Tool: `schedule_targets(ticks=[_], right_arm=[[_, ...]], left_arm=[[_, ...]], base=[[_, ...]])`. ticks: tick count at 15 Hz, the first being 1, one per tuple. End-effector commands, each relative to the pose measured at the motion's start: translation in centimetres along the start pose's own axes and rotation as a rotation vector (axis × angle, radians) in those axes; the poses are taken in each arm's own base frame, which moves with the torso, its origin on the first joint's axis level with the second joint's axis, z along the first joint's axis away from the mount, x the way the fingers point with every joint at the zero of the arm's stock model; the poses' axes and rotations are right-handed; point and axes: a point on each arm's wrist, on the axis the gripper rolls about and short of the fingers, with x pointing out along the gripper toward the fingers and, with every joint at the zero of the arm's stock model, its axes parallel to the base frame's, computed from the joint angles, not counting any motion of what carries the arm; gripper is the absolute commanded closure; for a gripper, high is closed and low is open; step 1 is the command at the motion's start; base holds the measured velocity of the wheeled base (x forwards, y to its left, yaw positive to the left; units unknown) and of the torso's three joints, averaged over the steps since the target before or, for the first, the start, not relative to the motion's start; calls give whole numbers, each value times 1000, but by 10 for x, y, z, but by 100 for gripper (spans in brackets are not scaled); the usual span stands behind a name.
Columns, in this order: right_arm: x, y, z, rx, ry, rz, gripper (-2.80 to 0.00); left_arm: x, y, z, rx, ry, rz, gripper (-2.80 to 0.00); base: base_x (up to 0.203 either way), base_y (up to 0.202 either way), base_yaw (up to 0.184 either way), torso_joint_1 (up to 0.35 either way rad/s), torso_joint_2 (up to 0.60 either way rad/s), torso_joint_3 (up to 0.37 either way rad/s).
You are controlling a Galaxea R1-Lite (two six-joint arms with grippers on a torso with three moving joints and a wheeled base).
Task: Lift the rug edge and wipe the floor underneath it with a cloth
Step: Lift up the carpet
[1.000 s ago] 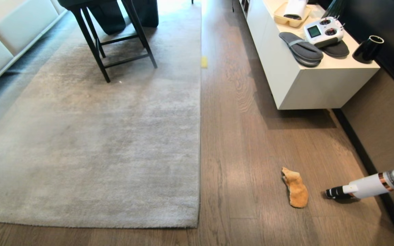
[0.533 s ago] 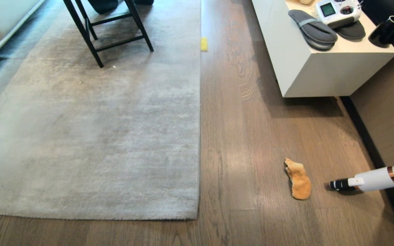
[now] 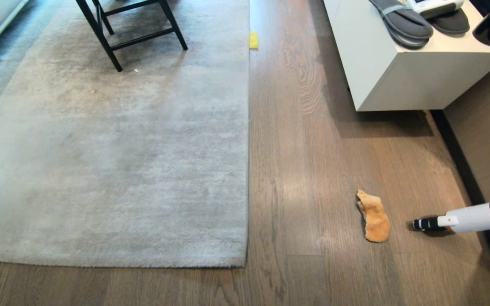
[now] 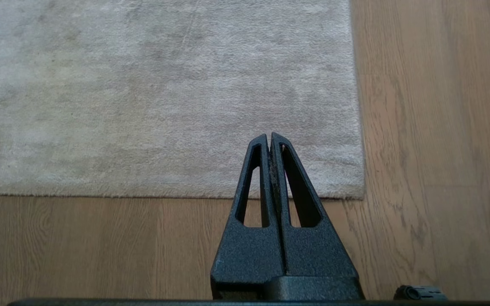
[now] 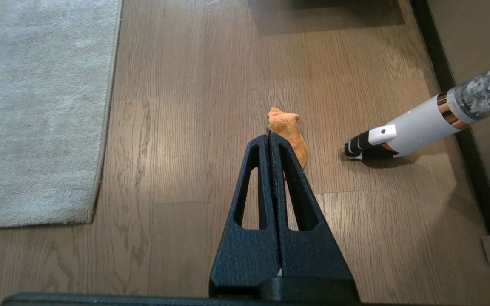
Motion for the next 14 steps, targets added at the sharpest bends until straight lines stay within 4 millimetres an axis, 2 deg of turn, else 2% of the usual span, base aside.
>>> schedule_targets(ticks=[1,7,14], right_arm=[[0,0,0,0,-1,0,0],[0,0,0,0,-1,0,0],[0,0,0,0,-1,0,0]], left_arm=[[0,0,0,0,1,1,0],[0,0,0,-3,-1,1,0],[0,0,0,-4,-1,8,0]], base=[[0,0,0,0,0,0],[0,0,0,0,0,-16],[0,0,0,4,1,-180]])
